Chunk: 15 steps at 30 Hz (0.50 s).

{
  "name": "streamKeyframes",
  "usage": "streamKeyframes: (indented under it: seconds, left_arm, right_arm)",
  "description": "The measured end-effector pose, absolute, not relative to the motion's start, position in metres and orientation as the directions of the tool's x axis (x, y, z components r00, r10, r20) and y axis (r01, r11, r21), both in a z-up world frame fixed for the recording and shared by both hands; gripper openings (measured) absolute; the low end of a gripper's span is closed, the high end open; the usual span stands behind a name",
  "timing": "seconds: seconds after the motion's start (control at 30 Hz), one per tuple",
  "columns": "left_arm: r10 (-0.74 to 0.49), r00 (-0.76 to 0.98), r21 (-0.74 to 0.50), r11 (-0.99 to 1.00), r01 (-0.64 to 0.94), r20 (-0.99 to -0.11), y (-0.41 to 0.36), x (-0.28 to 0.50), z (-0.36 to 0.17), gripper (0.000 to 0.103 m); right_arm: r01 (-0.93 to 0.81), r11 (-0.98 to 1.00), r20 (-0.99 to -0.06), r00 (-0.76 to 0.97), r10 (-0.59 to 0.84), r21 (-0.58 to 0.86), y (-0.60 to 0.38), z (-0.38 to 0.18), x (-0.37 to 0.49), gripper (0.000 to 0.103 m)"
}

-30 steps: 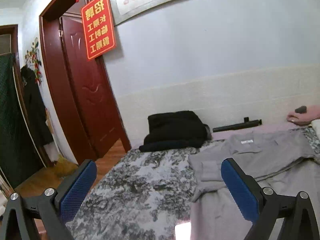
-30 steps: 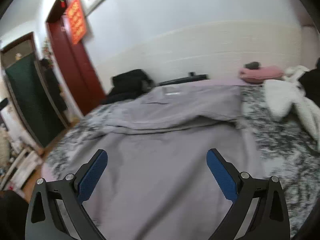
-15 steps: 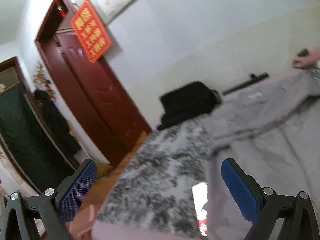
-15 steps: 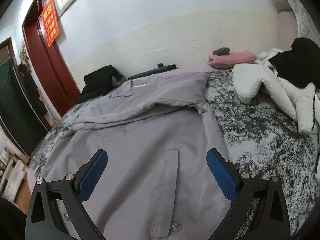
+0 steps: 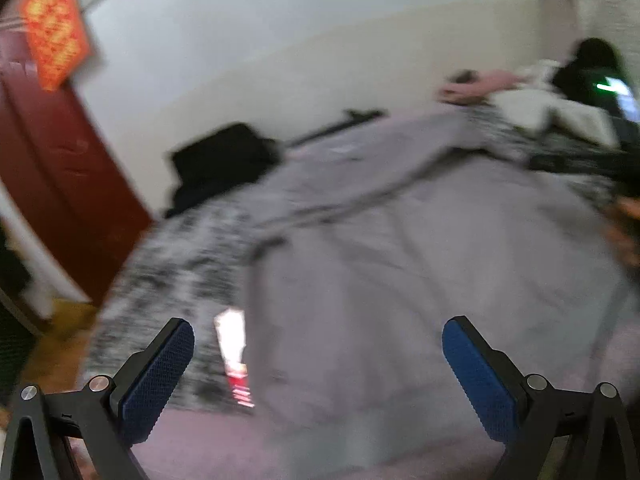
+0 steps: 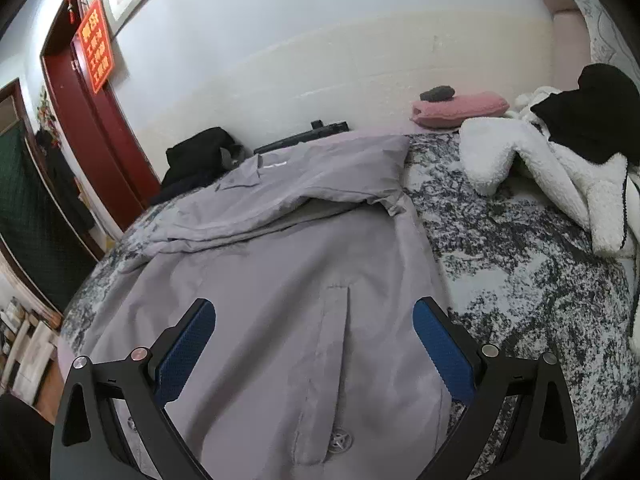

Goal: Fold clothes

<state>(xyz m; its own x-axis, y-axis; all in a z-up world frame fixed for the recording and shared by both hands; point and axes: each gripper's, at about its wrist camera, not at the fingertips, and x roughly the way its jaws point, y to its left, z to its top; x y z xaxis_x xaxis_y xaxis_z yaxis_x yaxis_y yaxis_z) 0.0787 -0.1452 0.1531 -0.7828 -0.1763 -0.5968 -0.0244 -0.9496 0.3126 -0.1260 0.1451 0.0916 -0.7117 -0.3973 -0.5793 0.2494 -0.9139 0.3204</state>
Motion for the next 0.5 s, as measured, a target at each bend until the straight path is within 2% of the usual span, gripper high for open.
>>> streamKeyframes:
  seconds: [0.13, 0.37, 0.5]
  left_arm:
    - [-0.065, -0.733, 0.234, -0.964, -0.13, -0.677, -0.126, 0.086, 0.143, 0.103]
    - [0.042, -0.621, 0.064, -0.987, -0.148, -0.783, -0.121, 0.088, 0.121, 0.103]
    - [0.049, -0.595, 0.052, -0.987, -0.151, -0.802, -0.117, 0.088, 0.114, 0.103]
  right_arm:
    - [0.245, -0.916, -0.587, -0.707, -0.393, 0.317, 0.148, 0.088, -0.125, 0.101]
    - [0.235, -0.916, -0.593, -0.704, -0.391, 0.324, 0.154, 0.085, -0.124, 0.101]
    - [0.235, -0.915, -0.597, -0.699, -0.393, 0.328, 0.155, 0.084, -0.124, 0.101]
